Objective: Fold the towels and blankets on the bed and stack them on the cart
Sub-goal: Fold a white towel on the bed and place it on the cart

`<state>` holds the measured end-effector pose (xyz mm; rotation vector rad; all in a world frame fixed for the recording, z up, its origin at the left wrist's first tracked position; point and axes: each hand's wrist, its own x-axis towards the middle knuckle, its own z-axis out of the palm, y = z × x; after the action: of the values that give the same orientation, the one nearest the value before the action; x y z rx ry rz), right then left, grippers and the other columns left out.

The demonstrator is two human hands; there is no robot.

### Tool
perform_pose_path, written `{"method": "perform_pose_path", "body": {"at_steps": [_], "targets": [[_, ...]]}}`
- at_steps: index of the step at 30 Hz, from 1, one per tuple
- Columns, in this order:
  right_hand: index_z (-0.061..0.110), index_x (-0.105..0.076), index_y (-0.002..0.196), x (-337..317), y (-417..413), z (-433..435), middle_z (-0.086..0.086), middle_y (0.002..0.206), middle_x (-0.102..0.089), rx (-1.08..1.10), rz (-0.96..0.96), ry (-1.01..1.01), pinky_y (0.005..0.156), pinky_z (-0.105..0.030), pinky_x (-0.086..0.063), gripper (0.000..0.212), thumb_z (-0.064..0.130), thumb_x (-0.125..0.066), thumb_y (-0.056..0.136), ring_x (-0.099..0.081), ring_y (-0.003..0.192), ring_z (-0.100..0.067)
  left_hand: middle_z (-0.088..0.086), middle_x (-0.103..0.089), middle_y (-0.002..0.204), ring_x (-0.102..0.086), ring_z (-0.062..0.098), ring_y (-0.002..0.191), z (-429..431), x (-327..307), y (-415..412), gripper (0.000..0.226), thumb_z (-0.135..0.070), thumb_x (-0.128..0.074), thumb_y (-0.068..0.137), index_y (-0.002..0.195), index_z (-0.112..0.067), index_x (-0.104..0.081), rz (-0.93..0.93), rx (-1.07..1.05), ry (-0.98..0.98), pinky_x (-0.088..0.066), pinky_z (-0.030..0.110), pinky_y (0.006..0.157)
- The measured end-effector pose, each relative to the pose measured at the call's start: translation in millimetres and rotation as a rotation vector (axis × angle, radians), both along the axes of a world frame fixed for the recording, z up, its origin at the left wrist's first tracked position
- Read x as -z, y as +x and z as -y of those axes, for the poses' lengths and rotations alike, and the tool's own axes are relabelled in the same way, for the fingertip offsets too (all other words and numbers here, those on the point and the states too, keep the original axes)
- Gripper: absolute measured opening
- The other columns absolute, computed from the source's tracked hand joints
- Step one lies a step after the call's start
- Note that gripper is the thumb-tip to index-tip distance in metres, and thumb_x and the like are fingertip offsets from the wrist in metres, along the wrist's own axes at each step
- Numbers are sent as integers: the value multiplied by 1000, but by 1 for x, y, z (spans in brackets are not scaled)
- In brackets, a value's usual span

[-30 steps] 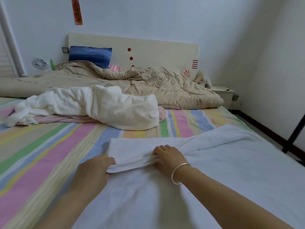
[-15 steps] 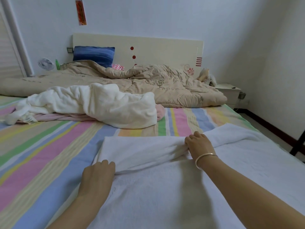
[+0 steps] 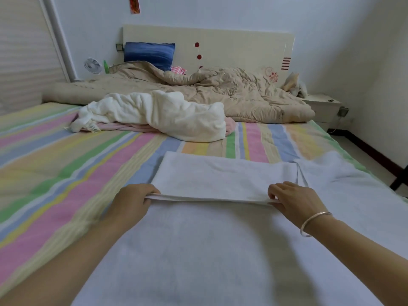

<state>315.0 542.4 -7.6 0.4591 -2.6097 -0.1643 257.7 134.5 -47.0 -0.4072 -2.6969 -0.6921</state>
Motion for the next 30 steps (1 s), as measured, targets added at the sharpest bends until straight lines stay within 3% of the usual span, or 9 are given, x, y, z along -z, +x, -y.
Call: {"method": "perform_pose_path", "body": {"at_steps": [4,8,10,14,18,20,24,27,30], "targets": [[18,-60,70,18,32,1,3,65,-54,5,-47,-1,32,-23,-28,28,14,-87,62,-56,57,-21,-14,-68,72,-61,4,72,16,-3,29,24,-4,-70,81,76,-28,-71,122,-9,273,-41,11,58],[14,-66,93,48,48,12,-5,88,-63,97,-57,-76,52,-36,-52,46,0,-85,53,-62,76,-30,-10,-70,78,-64,16,73,16,-4,44,26,-8,-67,83,78,-33,-68,129,-69,198,-53,35,64],[12,-62,98,48,56,18,-6,97,-64,120,-104,-160,63,-33,-51,54,-5,-81,51,-64,80,-30,-9,-69,78,-61,17,67,11,-6,49,22,-11,-67,85,81,-32,-67,72,-94,159,-51,35,59],[12,-59,75,41,61,19,-6,89,-61,50,-138,-114,54,-25,-32,41,-12,-78,48,-57,64,-28,-3,-66,76,-61,24,68,7,-12,45,15,-12,-63,89,83,-24,-56,-9,-122,136,-52,42,58],[14,-71,77,45,49,2,-11,97,-69,68,-149,19,77,-36,-53,17,1,-70,65,-66,82,-32,-4,-66,74,-56,26,63,7,-13,38,40,4,-55,80,65,-33,-56,-22,-145,82,-49,37,56],[9,-73,95,45,38,-8,-12,97,-69,137,-186,70,89,-41,-44,31,3,-61,67,-66,84,-34,-8,-70,85,-62,23,70,9,-13,34,42,5,-56,82,72,-33,-71,-53,-126,57,-49,34,59],[-2,-62,120,35,21,-15,-18,116,-59,327,-193,101,106,-47,-27,67,-1,-72,54,-57,105,-39,-11,-70,91,-63,21,70,7,-12,31,43,7,-57,85,89,-31,-78,-153,-98,36,-41,28,53],[-6,-51,131,32,15,-6,-24,137,-44,393,-180,61,112,-53,-20,71,4,-62,61,-43,125,-44,-11,-67,89,-61,19,67,5,-12,31,45,9,-59,83,93,-30,-78,-214,-93,-3,-33,22,49],[-1,-60,122,38,10,-4,-19,135,-50,391,-136,66,110,-52,-22,66,15,-77,60,-46,124,-41,-12,-65,88,-57,17,63,6,-11,29,44,10,-60,82,93,-28,-78,-217,-104,-27,-26,18,48]]}}
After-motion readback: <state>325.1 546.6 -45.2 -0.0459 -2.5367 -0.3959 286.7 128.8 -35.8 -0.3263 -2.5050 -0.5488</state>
